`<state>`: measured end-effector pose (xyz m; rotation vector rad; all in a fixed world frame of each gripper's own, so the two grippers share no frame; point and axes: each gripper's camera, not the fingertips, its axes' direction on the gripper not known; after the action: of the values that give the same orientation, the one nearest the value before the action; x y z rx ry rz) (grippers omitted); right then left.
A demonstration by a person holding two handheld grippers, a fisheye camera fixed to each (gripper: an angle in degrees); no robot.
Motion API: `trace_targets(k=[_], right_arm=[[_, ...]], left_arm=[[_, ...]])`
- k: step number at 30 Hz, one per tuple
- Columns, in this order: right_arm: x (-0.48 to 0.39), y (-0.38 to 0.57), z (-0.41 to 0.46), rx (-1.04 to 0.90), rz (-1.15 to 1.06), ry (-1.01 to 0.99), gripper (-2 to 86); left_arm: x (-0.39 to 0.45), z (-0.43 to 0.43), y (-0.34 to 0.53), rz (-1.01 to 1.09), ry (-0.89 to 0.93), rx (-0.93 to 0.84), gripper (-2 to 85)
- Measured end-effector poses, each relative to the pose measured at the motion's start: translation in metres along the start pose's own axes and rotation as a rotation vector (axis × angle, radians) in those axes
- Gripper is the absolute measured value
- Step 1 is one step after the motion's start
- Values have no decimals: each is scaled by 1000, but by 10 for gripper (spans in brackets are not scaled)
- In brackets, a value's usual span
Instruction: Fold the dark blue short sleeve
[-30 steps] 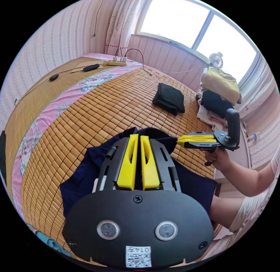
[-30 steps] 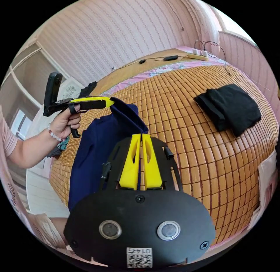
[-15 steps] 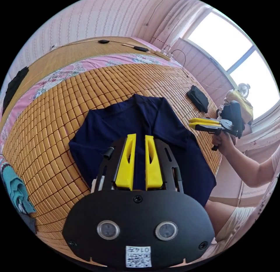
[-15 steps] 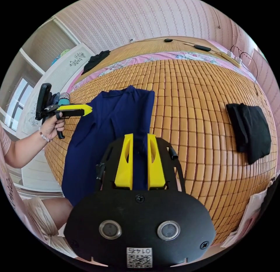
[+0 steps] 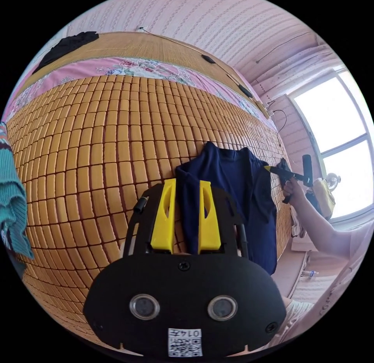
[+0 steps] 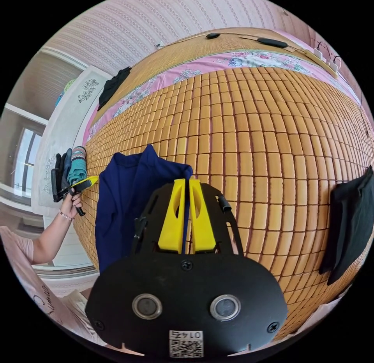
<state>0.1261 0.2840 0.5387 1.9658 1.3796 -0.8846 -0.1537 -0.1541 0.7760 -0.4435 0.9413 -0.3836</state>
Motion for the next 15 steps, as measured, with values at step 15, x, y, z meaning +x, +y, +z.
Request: trace_targets(k=[15], right_arm=[[1, -58, -32, 61, -60, 40, 6]], left_arm=[[5, -94, -32, 84, -87, 55, -1]])
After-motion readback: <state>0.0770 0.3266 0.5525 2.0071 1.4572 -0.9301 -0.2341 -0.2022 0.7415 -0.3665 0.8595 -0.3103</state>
